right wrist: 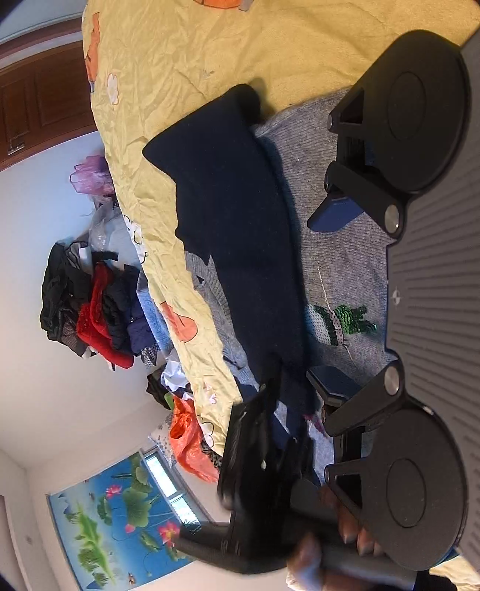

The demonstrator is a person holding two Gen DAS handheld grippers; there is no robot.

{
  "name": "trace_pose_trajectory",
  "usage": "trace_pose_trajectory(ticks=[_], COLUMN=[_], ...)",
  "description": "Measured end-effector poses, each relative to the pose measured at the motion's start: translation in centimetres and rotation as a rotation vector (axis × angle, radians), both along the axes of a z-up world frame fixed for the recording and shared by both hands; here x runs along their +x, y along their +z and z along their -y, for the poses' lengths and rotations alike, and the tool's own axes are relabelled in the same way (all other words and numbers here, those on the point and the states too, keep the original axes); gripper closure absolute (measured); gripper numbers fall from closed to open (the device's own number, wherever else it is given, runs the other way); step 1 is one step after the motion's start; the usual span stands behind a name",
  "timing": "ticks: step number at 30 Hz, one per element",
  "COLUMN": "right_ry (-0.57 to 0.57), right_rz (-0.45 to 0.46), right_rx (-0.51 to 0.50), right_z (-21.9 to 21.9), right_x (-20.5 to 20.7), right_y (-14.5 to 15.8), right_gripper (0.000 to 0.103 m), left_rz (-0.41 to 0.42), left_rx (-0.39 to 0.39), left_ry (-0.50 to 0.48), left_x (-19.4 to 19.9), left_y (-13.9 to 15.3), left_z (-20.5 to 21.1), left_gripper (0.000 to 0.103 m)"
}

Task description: Fold small clothes

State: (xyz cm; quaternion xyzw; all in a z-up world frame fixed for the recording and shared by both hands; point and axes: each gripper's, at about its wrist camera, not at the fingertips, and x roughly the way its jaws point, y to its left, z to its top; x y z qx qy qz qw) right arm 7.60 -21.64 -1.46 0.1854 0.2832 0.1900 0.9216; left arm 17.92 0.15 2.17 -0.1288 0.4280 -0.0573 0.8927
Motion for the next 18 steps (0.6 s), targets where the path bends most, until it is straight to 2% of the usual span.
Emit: trace_pose_trajectory(ticks=[2, 4, 6, 9, 11, 13, 15, 18], right_ry=[0.001, 0.000, 0.000, 0.000, 0.000, 0.001, 0.003, 0.008], right_rz=[-0.002, -0.003, -0.003, -0.001, -0.001, -0.002, -0.002, -0.004], right_rx=[0.009, 0.016, 0.021, 0.022, 0.021, 0.022, 0.019, 0.008], right_z=[0.0, 0.1, 0.1, 0.1, 0.1, 0.1, 0.0, -0.1], right_x=[0.0, 0.0, 0.0, -0.1, -0.1, -0.1, -0.1, -0.1], right_y=[0.0, 0.0, 0.1, 0.1, 0.1, 0.1, 0.2, 0.3], right_gripper=[0.025, 0.025, 0.024, 0.023, 0.023, 0.023, 0.022, 0.021], left_rz=[0.011, 0.071, 0.167, 0.235, 0.190, 0.122, 0.053, 0.122], left_rx=[0.070, 0.137, 0.218, 0.312, 0.333, 0.366, 0.369, 0.476], left_ry=[-0.002, -0.019, -0.029, 0.027, 0.079, 0.122, 0.099, 0.123], left_x=[0.2, -0.4, -1.6, -2.7, -2.6, -2.6, -2.7, -4.8], left_y=[0.2, 1.4, 3.3, 4.9, 4.1, 2.1, 0.0, 0.3], left_z=[0.6, 1.1, 1.1, -0.6, -2.7, -4.6, -5.5, -4.3], left_gripper=[0.098, 0.099, 0.099, 0.099, 0.099, 0.099, 0.098, 0.095])
